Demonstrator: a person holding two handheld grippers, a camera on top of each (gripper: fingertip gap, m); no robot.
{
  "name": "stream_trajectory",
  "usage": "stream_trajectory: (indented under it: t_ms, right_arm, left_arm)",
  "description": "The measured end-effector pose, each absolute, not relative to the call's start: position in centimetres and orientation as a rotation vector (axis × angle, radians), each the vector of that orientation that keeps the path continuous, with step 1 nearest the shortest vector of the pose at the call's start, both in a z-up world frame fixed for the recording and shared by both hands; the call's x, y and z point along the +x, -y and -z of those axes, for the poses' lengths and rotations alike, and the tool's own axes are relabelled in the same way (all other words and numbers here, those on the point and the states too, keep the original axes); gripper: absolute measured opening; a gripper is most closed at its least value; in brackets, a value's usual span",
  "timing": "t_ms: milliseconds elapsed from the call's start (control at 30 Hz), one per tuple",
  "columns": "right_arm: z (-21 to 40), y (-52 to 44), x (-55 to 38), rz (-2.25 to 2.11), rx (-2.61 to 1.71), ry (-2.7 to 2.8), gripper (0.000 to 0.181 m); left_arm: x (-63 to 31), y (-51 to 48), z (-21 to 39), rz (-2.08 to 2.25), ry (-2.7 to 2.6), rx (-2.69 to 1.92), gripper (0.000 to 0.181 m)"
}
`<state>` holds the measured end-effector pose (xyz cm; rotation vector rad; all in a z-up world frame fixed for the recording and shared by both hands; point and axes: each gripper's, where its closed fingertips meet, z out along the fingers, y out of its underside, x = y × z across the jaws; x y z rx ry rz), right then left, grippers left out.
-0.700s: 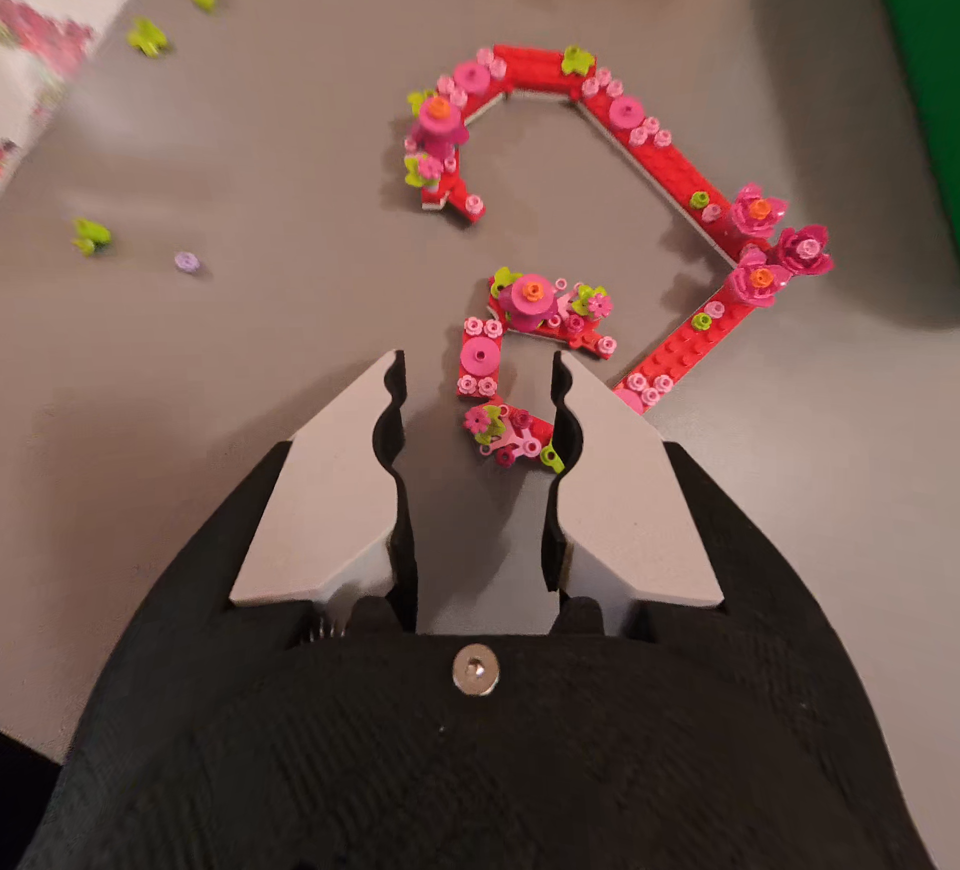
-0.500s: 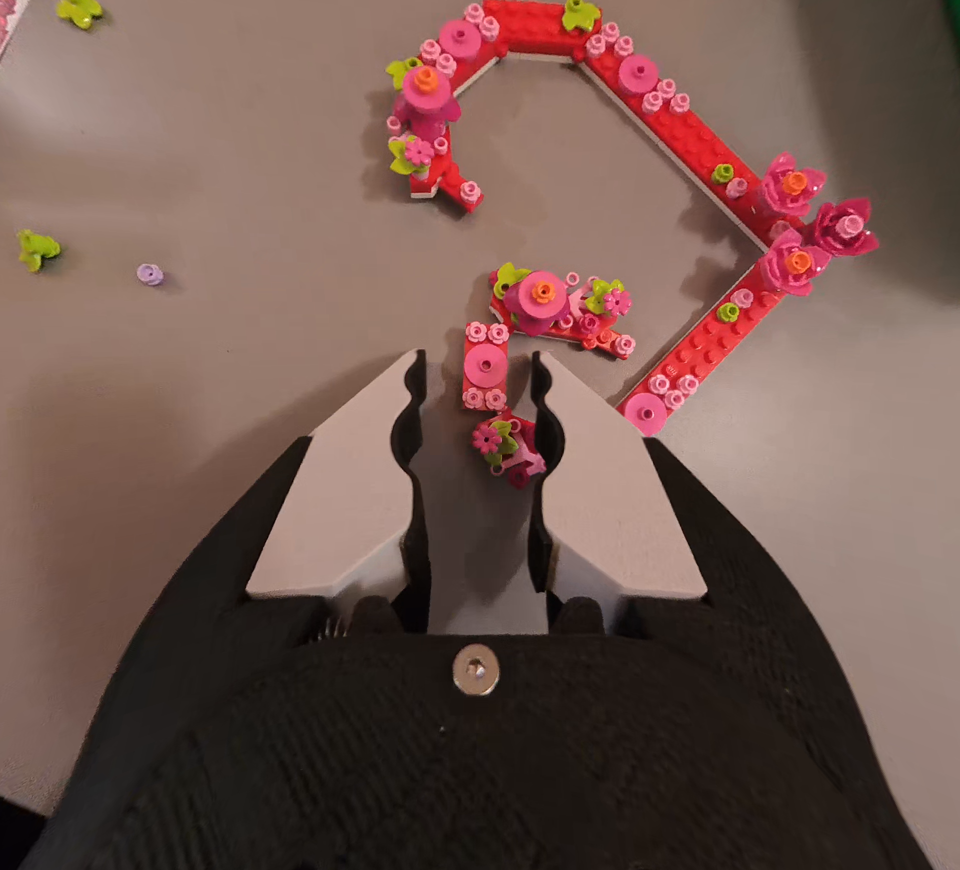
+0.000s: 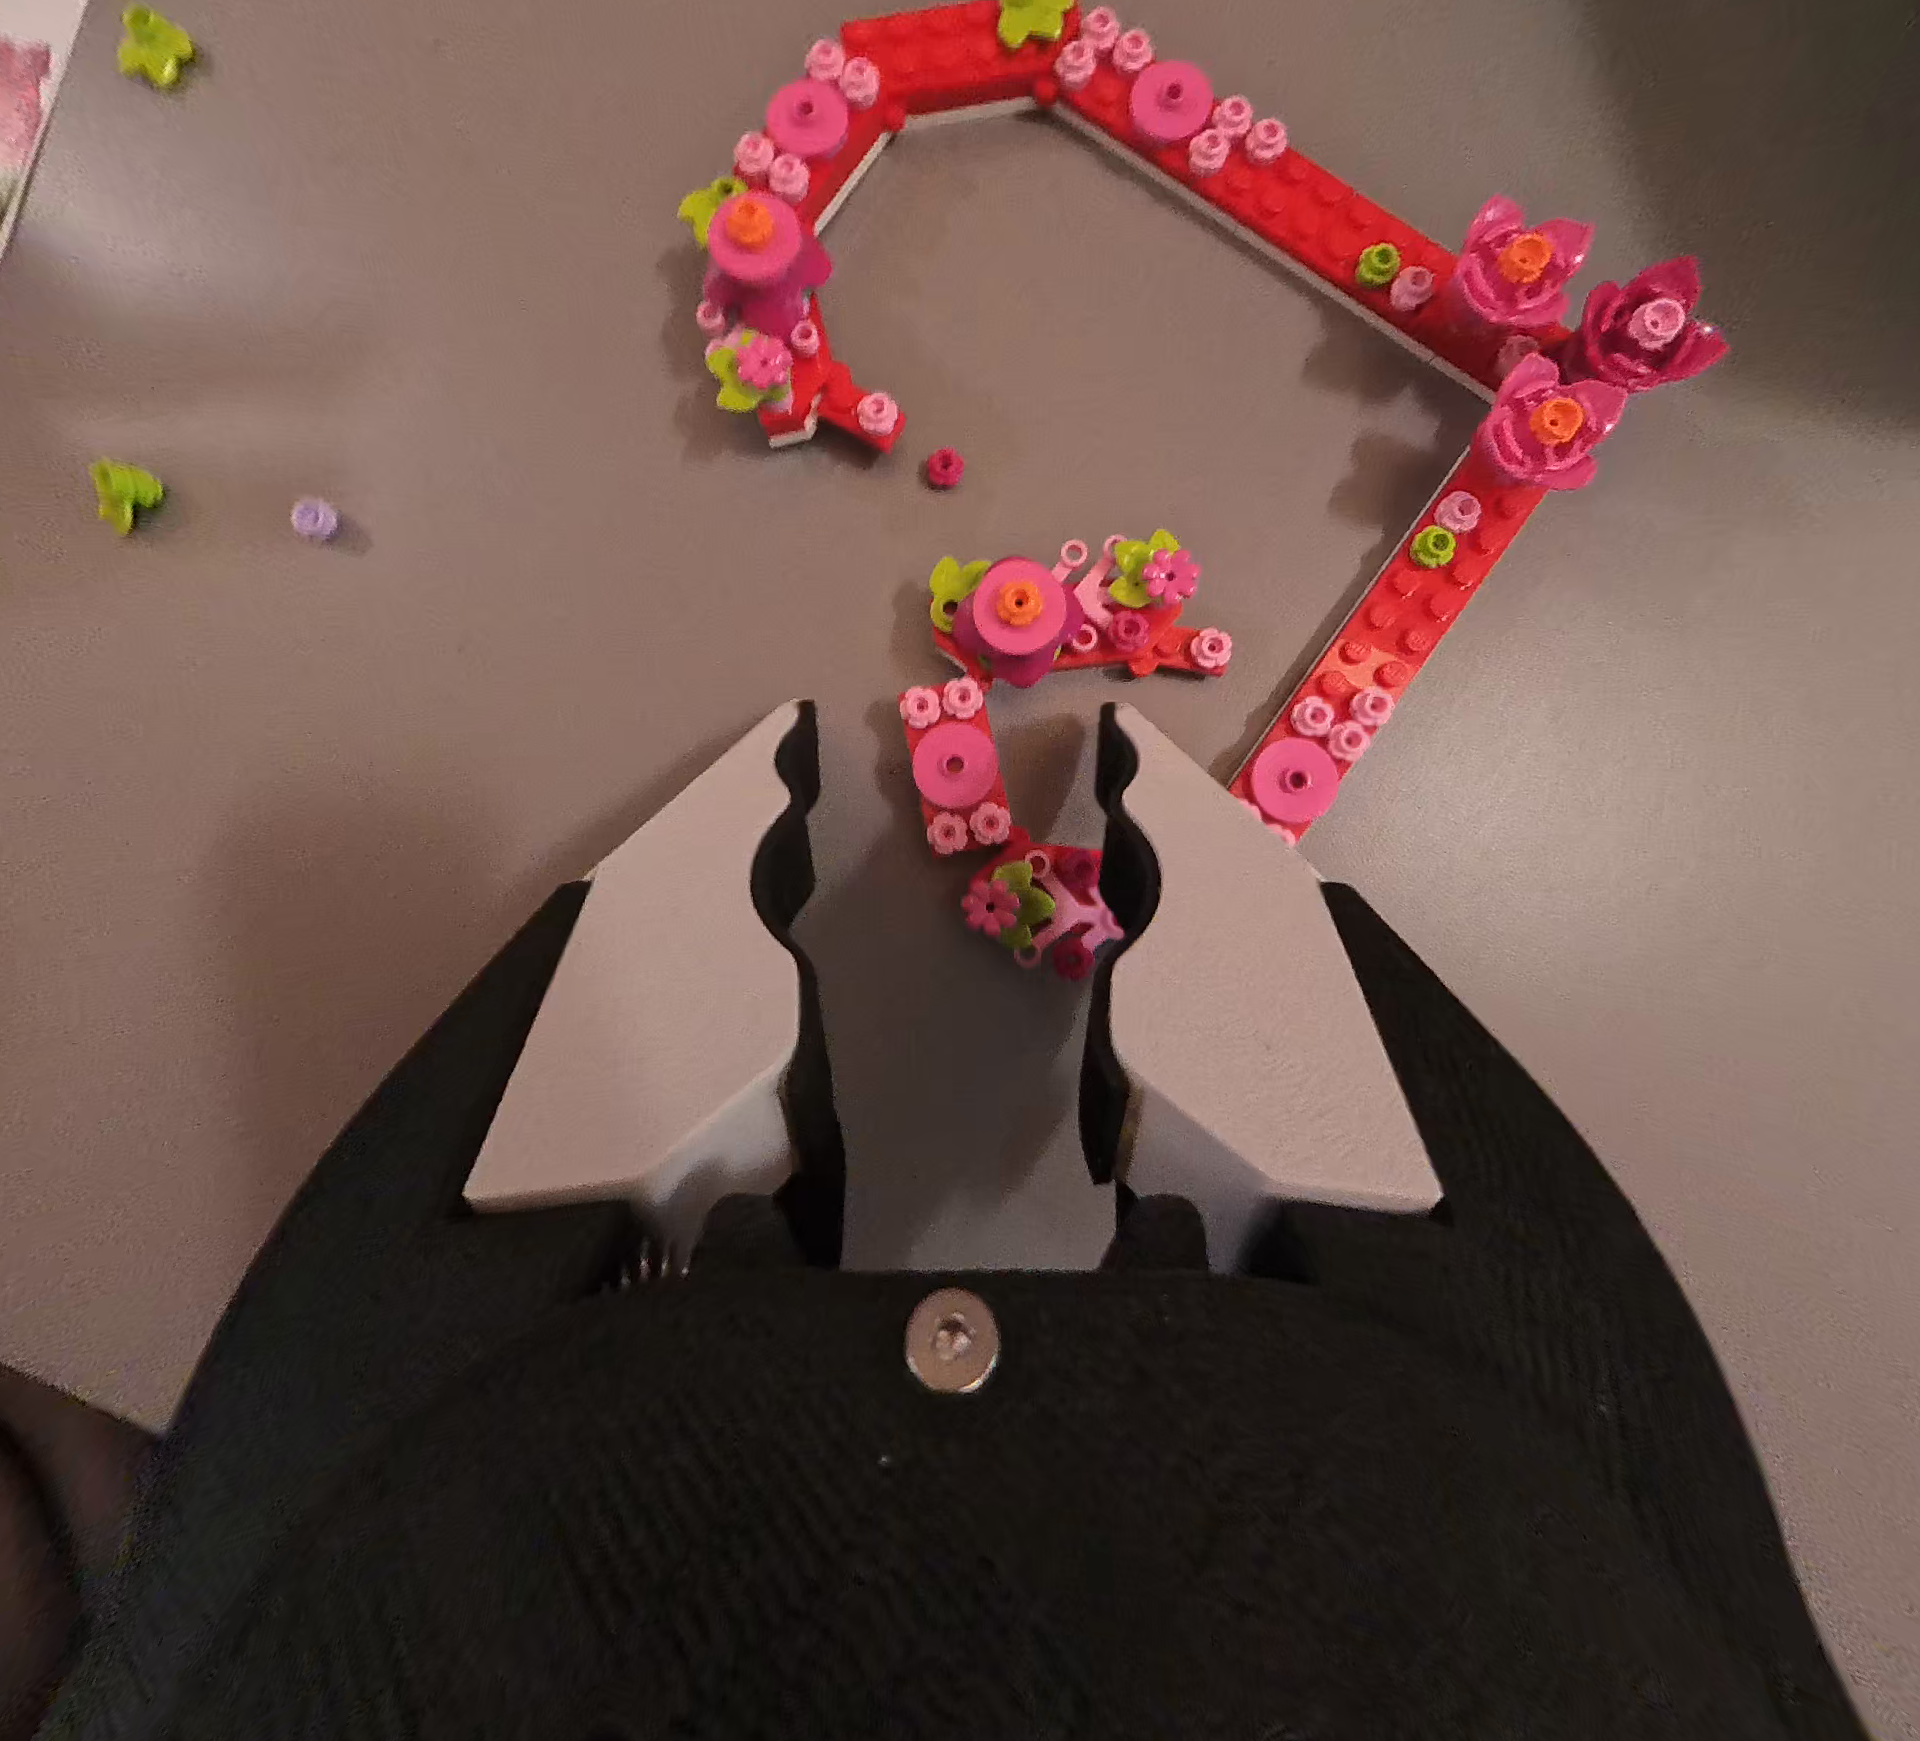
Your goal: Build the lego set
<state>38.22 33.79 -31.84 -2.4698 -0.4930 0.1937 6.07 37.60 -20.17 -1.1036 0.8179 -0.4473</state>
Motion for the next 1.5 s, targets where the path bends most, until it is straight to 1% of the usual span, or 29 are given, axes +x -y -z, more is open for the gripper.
stream_trajectory:
  t_ms: [33,133,233,367,467,667,700,767,800,1100,1167,1267,1400,1500]
  right_arm:
    - [31.9,-34.1,38.1,-0.198,-2.472,0.461,0.056]
    - [32.5,-34.7,38.4,-0.169,-2.496,0.366,0.061]
    - [32.7,-35.3,38.8,-0.129,-2.493,0.315,0.061]
    - [32.8,-35.4,39.2,-0.093,-2.488,0.290,0.056]
    - [32.7,-35.4,39.3,-0.086,-2.484,0.293,0.049]
    - [32.7,-35.3,39.4,-0.073,-2.473,0.323,0.044]
    - [32.7,-35.3,39.3,-0.074,-2.472,0.332,0.042]
    - [32.7,-35.2,39.3,-0.072,-2.470,0.340,0.030]
    - [32.7,-35.3,39.4,-0.063,-2.468,0.341,0.027]
    - [32.7,-35.2,39.4,-0.069,-2.466,0.347,0.025]
    - [32.7,-35.3,39.4,-0.057,-2.454,0.377,0.028]
    - [32.4,-34.7,38.9,-0.129,-2.461,0.398,0.052]
    - [29.7,-34.5,38.5,-0.189,-2.371,0.384,0.061]
    - [26.4,-35.1,39.5,-0.195,-2.218,0.307,0.062]
  left_arm:
    - [6.1,-37.6,20.2,0.447,-0.818,-1.105,0.047]
    - [6.1,-37.5,20.1,0.451,-0.817,-1.101,0.047]
    - [6.1,-37.5,20.1,0.452,-0.819,-1.100,0.047]
    - [6.1,-37.4,20.2,0.453,-0.822,-1.100,0.047]
    - [6.2,-37.4,20.2,0.455,-0.822,-1.101,0.047]
    - [6.3,-37.5,20.2,0.460,-0.823,-1.103,0.047]
    - [6.3,-37.5,20.2,0.460,-0.824,-1.103,0.047]
    - [6.3,-37.5,20.2,0.461,-0.824,-1.104,0.047]
    - [6.3,-37.5,20.2,0.462,-0.823,-1.104,0.047]
    - [6.5,-37.5,20.2,0.468,-0.826,-1.106,0.046]
    - [6.5,-37.5,20.2,0.468,-0.824,-1.106,0.046]
    - [6.5,-37.5,20.2,0.472,-0.821,-1.107,0.047]
    - [6.6,-37.5,20.1,0.471,-0.818,-1.106,0.049]
    - [6.6,-37.6,20.1,0.475,-0.816,-1.107,0.050]
